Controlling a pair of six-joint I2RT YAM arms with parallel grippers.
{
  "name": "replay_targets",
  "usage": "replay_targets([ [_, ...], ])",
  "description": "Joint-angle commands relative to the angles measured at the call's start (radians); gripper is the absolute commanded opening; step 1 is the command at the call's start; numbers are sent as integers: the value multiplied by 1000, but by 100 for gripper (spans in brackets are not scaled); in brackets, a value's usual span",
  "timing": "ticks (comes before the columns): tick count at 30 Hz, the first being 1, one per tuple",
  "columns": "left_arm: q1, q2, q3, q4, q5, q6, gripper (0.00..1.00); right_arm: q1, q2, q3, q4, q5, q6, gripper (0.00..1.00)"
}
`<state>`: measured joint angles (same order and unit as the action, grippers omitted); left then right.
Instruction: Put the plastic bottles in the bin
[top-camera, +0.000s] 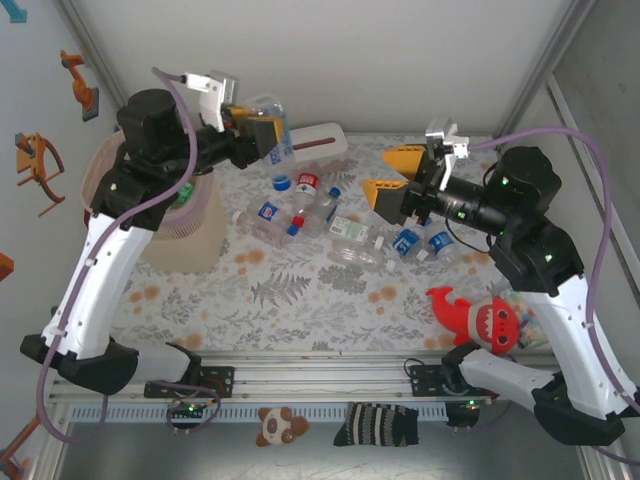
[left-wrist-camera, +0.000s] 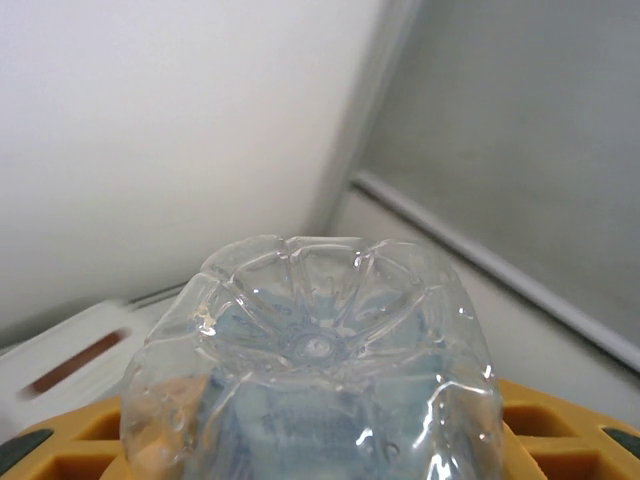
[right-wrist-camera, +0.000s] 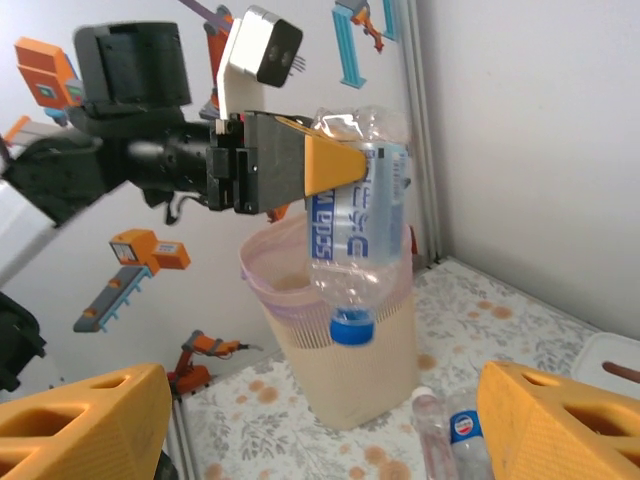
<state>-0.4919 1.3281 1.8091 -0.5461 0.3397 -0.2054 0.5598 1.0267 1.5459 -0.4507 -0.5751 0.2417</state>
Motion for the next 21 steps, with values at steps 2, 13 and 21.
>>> replay_targets([
  [2,93,-16,87,-285,-333,91,48,6,11,0,-28,34,-27,79],
  [13,463,19,121,-463,-476,61,47,6,32,9,-32,17,-29,79],
  [21,512,27,0,-364,-630,2,46,7,14,-22,-35,26,-36,79],
])
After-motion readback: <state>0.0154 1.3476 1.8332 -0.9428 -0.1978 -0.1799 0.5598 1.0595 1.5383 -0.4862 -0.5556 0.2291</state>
